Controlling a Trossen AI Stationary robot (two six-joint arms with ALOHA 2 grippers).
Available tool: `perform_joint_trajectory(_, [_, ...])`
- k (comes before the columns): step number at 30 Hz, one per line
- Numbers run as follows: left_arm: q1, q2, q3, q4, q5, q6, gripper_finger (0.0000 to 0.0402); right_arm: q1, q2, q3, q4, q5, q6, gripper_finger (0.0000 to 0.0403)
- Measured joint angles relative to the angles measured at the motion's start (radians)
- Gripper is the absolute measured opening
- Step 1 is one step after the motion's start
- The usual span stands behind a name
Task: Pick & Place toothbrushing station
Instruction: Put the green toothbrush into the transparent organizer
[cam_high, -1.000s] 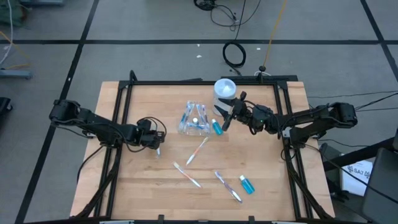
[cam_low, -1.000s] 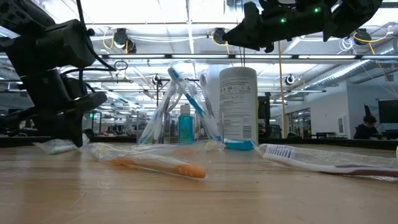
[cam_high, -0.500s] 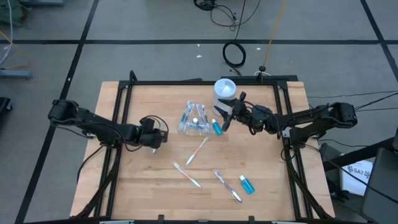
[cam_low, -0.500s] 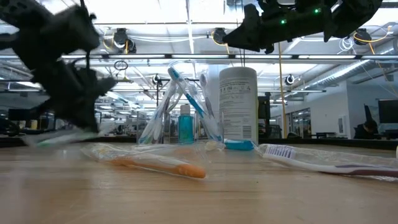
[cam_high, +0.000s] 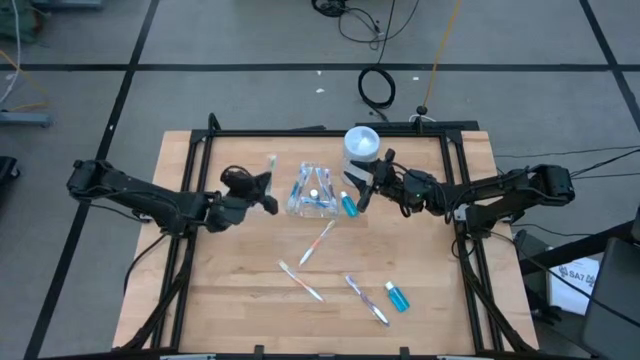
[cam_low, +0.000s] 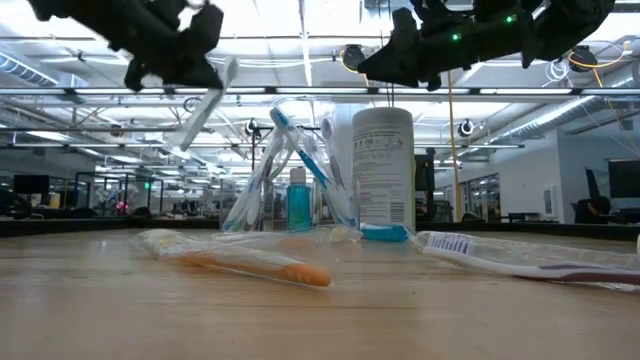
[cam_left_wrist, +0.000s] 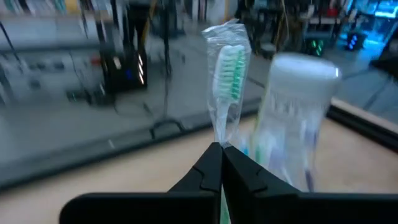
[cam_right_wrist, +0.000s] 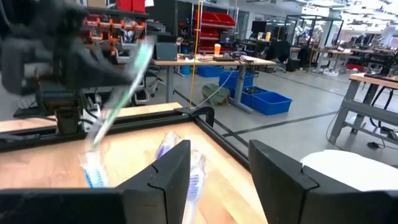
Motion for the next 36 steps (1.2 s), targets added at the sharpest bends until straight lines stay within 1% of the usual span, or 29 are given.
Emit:
perform_joint_trajectory(2, [0.012, 0.024, 0.001, 0.133, -0.028, 0.141, 0.0003, 0.000, 0.000, 0.000, -0.008, 0.000, 0.000, 0.0157])
perform_joint_trajectory(3, [0.023, 0.043, 0.002, 0.194, -0.022, 0.197, 0.0005, 0.000, 0.000, 0.000, -0.007, 0.000, 0.000, 0.0157])
perform_joint_trajectory(5, [0.042, 0.073, -0.001, 0.292, 0.031, 0.286, 0.0009, 0.000, 0.000, 0.000, -0.006, 0.000, 0.000, 0.0157])
perform_joint_trajectory(7, [0.067, 0.102, 0.002, 0.407, 0.123, 0.339, 0.0008, 0.000, 0.000, 0.000, -0.007, 0.000, 0.000, 0.0157])
perform_joint_trajectory(9, [0.090, 0.149, 0.003, 0.479, 0.204, 0.365, 0.0003, 0.000, 0.000, 0.000, -0.006, 0.000, 0.000, 0.0157])
perform_joint_trajectory(11, [0.110, 0.205, 0.000, 0.520, 0.231, 0.368, 0.0004, 0.000, 0.000, 0.000, -0.007, 0.000, 0.000, 0.0157])
perform_joint_trajectory(14, [0.128, 0.276, 0.001, 0.587, 0.226, 0.359, 0.0007, 0.000, 0.000, 0.000, -0.013, 0.000, 0.000, 0.0157])
perform_joint_trajectory(16, [0.129, 0.326, 0.001, 0.603, 0.213, 0.334, 0.0003, 0.000, 0.000, 0.000, -0.013, 0.000, 0.000, 0.0157])
perform_joint_trajectory(18, [0.125, 0.378, -0.002, 0.640, 0.189, 0.307, 0.0004, 0.000, 0.000, 0.000, -0.023, 0.000, 0.000, 0.0157])
perform_joint_trajectory(22, [0.110, 0.468, -0.028, 0.774, 0.120, 0.294, 0.0003, 0.000, 0.000, 0.000, -0.051, -0.001, 0.000, 0.0157])
perform_joint_trajectory(27, [0.084, 0.536, -0.036, 0.762, 0.082, 0.210, 0.0008, 0.000, 0.000, 0.000, -0.079, -0.001, 0.003, 0.0157])
perform_joint_trajectory(29, [0.070, 0.560, -0.036, 0.739, 0.073, 0.190, 0.0005, 0.000, 0.000, 0.000, -0.082, -0.001, 0.029, 0.0157])
perform_joint_trajectory(32, [0.049, 0.579, -0.037, 0.710, 0.058, 0.177, 0.0003, 0.000, 0.000, 0.000, -0.083, -0.001, 0.078, 0.0157])
perform_joint_trajectory(36, [0.040, 0.590, -0.037, 0.633, 0.036, 0.128, 0.0012, 0.000, 0.000, 0.000, -0.088, -0.002, 0.101, 0.0157])
